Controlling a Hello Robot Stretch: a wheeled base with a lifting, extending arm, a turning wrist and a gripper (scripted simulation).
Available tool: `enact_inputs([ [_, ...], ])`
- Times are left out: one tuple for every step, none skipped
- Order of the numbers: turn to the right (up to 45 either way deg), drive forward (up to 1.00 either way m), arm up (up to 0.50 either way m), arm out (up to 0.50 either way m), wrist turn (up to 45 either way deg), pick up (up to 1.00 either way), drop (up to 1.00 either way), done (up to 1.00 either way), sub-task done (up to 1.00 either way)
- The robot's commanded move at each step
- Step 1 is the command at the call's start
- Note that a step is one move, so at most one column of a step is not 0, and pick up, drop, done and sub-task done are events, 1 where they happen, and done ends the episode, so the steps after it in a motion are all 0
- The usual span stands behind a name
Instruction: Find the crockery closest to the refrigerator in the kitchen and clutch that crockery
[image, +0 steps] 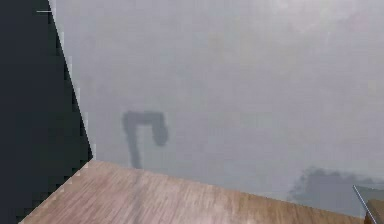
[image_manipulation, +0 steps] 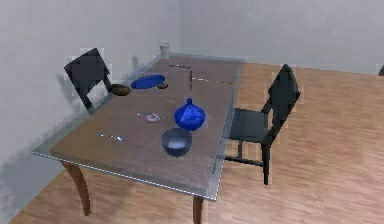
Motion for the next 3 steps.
enact_inputs([
  [0.0,0.0,0.5,0.0,0.0,0.0,0.0,0.0,0.0],
  [0.0,0.0,0.3,0.0,0.0,0.0,0.0,0.0,0.0],
  [0.0,0.0,0.0,0.4,0.0,0.0,0.0,0.0,0.0],
])
